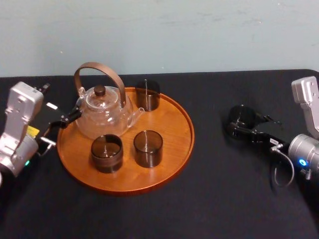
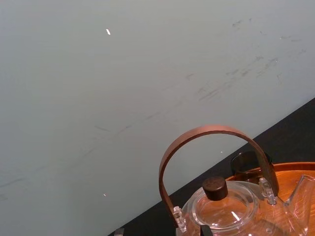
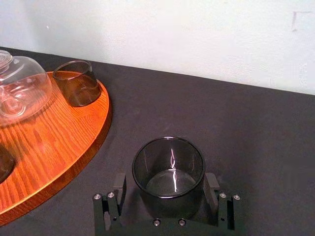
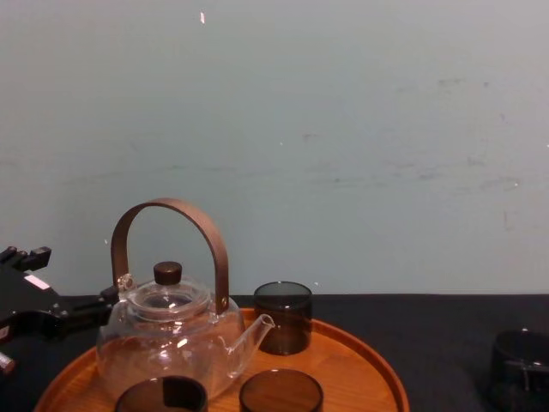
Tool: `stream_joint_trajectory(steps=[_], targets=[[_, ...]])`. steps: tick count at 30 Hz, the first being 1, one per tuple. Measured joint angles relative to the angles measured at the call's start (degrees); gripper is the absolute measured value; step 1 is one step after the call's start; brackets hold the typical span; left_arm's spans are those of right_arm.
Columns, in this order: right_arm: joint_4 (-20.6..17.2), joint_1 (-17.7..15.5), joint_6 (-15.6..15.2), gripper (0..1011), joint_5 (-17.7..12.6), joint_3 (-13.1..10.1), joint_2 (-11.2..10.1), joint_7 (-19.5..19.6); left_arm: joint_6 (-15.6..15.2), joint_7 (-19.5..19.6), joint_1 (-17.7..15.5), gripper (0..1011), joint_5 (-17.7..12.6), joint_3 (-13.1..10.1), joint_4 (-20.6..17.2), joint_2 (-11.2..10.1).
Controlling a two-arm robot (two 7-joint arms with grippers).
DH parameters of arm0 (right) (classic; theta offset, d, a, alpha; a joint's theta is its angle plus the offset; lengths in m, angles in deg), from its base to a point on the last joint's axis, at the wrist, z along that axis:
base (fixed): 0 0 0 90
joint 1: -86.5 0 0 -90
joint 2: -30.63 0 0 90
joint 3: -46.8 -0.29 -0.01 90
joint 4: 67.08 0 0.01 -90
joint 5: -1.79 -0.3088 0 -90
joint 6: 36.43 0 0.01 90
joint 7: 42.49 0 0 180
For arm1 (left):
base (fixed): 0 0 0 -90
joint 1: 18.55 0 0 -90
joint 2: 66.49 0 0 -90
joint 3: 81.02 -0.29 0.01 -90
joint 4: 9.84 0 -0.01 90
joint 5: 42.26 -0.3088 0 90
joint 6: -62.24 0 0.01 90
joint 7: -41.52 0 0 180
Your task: Pick up the glass from the table and place it on the tray.
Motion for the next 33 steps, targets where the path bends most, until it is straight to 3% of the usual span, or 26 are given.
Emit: stream_joint_trajectory(steps=[33], targets=[[5.8,4.9,0.4,1002,2.1,1.7,1.9,-1.6,0.0,0.0,0.0,1001,0.0,0.0,0.0,0.0]])
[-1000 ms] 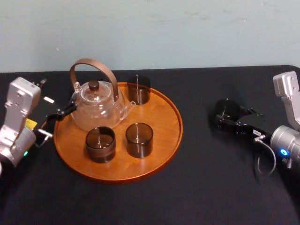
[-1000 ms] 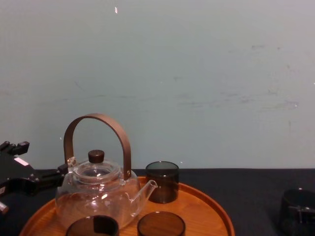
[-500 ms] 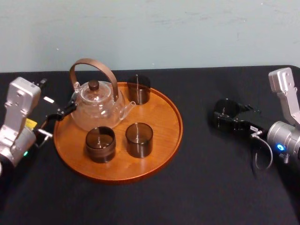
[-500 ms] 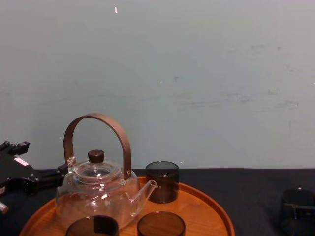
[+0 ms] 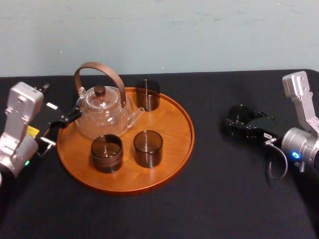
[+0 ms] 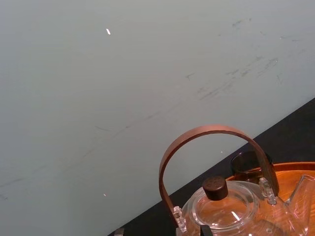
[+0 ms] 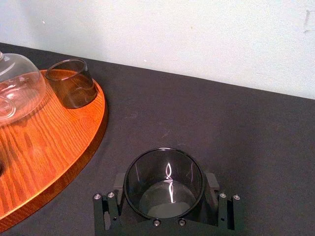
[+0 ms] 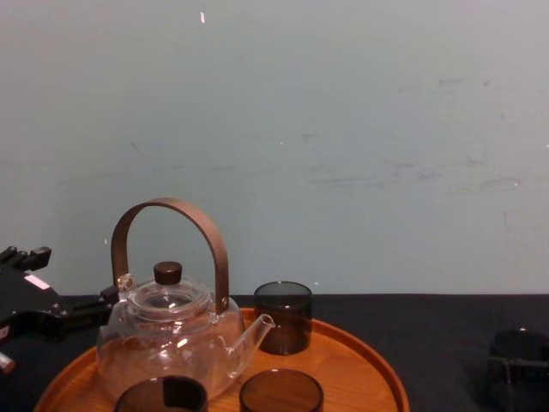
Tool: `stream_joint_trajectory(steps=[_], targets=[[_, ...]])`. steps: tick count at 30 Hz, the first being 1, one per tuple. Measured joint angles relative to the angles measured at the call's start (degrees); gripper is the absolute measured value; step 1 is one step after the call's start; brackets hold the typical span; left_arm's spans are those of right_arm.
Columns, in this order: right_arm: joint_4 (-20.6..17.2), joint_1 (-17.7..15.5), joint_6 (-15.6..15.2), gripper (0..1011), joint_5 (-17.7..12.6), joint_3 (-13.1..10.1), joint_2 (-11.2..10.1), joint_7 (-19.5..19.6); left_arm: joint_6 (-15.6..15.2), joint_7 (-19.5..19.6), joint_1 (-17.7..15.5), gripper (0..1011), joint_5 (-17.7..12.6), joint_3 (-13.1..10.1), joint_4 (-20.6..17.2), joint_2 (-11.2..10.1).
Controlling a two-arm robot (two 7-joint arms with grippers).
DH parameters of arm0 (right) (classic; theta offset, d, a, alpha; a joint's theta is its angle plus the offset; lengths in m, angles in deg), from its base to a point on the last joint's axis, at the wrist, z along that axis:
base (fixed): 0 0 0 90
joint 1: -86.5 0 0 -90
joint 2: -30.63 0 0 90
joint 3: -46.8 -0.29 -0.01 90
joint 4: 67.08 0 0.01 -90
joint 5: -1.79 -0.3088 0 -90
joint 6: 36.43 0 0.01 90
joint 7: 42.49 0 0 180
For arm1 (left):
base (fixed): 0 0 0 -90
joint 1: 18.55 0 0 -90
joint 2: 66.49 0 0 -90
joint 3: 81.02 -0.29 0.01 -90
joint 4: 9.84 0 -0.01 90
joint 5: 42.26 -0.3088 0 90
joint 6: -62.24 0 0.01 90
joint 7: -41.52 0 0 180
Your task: Pick up the glass from the table and place it on the tray.
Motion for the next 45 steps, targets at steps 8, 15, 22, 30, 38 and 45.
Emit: stream_joint_trajectory(steps=[8,15,22,30,38,45], targets=[[-0.2,-0.1,0.0,1002,0.0,-0.1,0.0,0.1,0.0,0.0,0.0,1001,0.0,0.0,0.0,0.0],[-0.3,-0.2,0.0,920,-0.1,-0.1,-0.1,0.2,0.0,0.0,0.0,1002,0.0,0.0,0.0,0.0],[-0.4,-0.3,0.0,919,-0.1,-0.1,-0.1,0.2,0.0,0.0,0.0,1001,0.0,0.0,0.0,0.0],[-0.4,-0.3,0.0,919,-0.2,-0.2,-0.1,0.2,0.0,0.0,0.0,1001,0.0,0.0,0.0,0.0],[-0.2,-0.3,0.7,918,-0.9,-0.5,0.0,-0.6,0.0,0.0,0.0,1001,0.0,0.0,0.0,0.0],[-1.5,-0.3,1.0,918,-1.2,-0.4,-0.6,-1.6,0.0,0.0,0.0,1001,0.0,0.0,0.0,0.0]])
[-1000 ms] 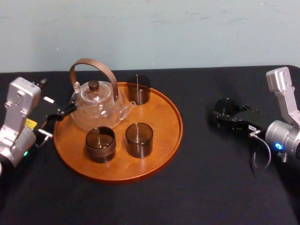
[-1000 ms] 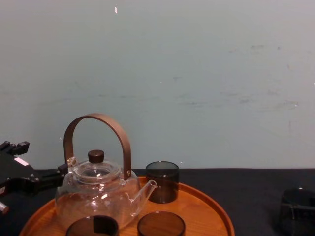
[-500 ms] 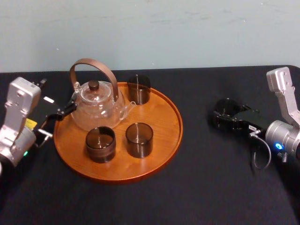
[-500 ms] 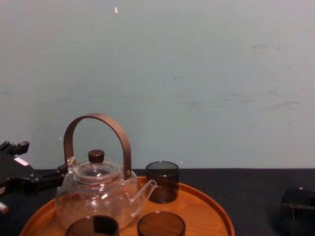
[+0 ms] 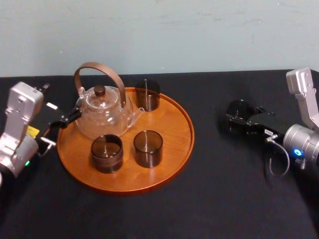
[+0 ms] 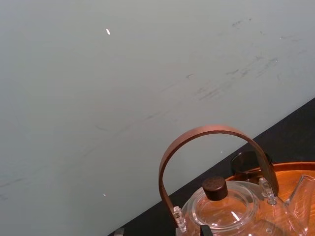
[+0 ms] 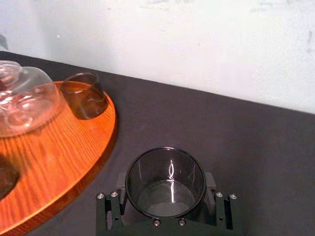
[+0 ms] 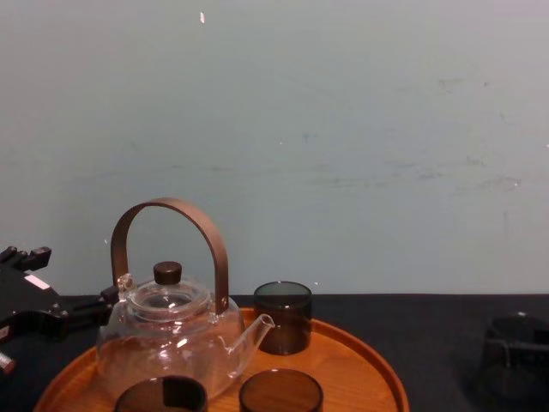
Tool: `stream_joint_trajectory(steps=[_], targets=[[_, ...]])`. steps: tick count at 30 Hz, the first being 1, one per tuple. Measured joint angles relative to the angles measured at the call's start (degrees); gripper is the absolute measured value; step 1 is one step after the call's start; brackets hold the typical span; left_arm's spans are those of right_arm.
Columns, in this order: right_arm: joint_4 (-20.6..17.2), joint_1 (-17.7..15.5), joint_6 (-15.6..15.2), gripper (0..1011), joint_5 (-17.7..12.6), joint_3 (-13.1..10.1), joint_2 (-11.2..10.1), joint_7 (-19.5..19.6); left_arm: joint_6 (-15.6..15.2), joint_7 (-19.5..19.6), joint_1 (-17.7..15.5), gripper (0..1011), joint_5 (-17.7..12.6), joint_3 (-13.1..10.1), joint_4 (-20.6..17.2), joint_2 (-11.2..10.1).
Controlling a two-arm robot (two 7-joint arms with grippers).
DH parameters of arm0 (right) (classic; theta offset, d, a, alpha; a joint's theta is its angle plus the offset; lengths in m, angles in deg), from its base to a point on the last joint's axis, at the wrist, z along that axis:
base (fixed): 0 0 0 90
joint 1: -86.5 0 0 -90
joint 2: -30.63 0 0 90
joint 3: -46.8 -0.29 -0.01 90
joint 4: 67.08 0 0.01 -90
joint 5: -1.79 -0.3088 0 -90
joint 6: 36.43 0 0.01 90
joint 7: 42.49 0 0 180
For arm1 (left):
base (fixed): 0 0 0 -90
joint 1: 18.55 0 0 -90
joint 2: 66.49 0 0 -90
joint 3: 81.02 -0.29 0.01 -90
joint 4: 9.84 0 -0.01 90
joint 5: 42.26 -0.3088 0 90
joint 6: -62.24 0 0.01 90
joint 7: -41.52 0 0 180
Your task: Pick up the glass from the table and place it on the tray.
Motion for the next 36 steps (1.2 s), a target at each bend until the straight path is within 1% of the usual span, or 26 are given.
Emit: stream_joint_trajectory(steps=[8,10,16,18,19,20,22,23,28,36], targets=[[-2.8,0.5,-0.7,918,0.1,1.1,-0.7,-0.7,0.0,0.0,0.0,1001,0.0,0.0,0.0,0.0],[-3.6,1.2,-1.0,919,0.6,2.0,-0.8,-1.1,0.0,0.0,0.0,1001,0.0,0.0,0.0,0.0],[-3.9,3.2,-1.4,918,1.5,3.8,-0.3,-1.7,0.0,0.0,0.0,1001,0.0,0.0,0.0,0.0],[-3.9,3.2,-1.4,918,1.5,3.8,-0.3,-1.7,0.0,0.0,0.0,1002,0.0,0.0,0.0,0.0],[-3.5,4.2,-1.5,918,1.9,4.5,0.1,-2.0,0.0,0.0,0.0,1001,0.0,0.0,0.0,0.0],[-3.5,4.2,-1.5,918,1.9,4.5,0.1,-2.0,0.0,0.0,0.0,1002,0.0,0.0,0.0,0.0],[-2.7,5.6,-1.5,918,2.2,5.5,0.9,-2.4,0.0,0.0,0.0,1001,0.0,0.0,0.0,0.0],[-1.6,7.1,-1.4,918,2.6,6.5,2.0,-3.0,0.0,0.0,0.0,1001,0.0,0.0,0.0,0.0],[1.2,9.9,-0.9,918,3.2,8.6,4.1,-4.3,0.0,0.0,0.0,1001,0.0,0.0,0.0,0.0],[3.0,11.4,-0.4,918,3.4,10.2,5.6,-5.0,0.0,0.0,0.0,1001,0.0,0.0,0.0,0.0]])
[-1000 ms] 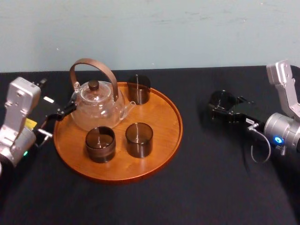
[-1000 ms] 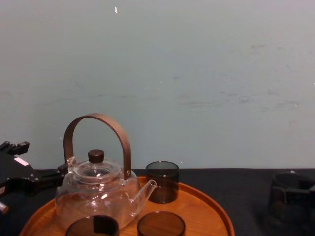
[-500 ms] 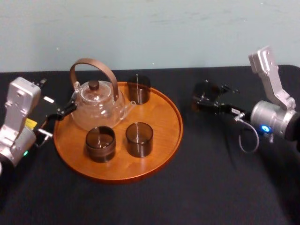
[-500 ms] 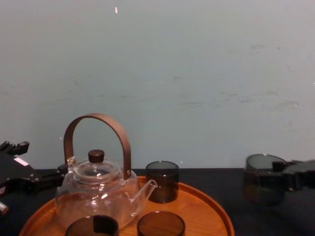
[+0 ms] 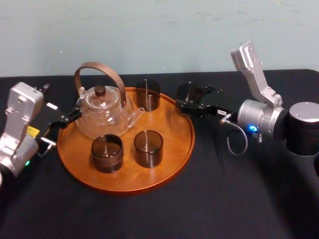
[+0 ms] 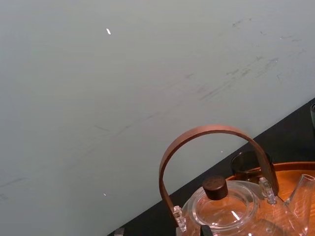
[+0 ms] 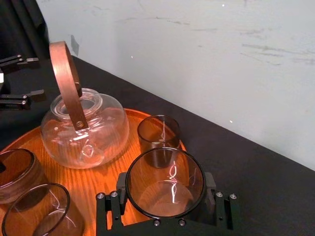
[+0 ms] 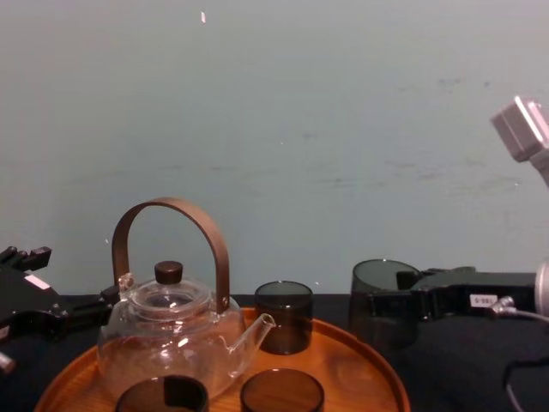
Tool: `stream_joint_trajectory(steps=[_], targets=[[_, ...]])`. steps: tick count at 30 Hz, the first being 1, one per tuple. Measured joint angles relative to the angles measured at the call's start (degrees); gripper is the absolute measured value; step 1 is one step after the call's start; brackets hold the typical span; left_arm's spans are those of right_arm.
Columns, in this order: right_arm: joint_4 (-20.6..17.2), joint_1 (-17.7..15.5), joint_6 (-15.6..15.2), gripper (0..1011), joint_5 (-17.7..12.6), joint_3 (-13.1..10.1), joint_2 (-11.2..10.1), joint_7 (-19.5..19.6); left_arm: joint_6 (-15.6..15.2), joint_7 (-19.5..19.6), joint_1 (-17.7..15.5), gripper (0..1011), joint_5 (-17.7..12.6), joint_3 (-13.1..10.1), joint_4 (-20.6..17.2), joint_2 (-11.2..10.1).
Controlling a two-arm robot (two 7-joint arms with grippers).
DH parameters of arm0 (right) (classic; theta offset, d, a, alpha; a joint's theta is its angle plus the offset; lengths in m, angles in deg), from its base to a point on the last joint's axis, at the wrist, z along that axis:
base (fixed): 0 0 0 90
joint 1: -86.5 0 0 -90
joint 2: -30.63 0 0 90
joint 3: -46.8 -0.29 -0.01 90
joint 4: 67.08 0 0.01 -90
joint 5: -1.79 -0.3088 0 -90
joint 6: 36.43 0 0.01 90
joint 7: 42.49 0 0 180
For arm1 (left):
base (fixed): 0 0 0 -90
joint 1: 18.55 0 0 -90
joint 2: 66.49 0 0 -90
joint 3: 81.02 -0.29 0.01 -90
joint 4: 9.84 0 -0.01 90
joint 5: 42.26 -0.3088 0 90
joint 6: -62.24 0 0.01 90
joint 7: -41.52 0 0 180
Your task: Pick up the glass from the table and place it on the tray.
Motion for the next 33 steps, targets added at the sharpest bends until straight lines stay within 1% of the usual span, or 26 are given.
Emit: stream_joint_trajectory(steps=[10,33], targets=[[1.9,0.9,0.4,918,0.0,1.0,0.9,-0.6,0.0,0.0,0.0,1001,0.0,0.0,0.0,0.0],[6.1,2.5,1.7,918,0.0,2.1,2.6,-2.0,0.0,0.0,0.0,1001,0.0,0.0,0.0,0.0]])
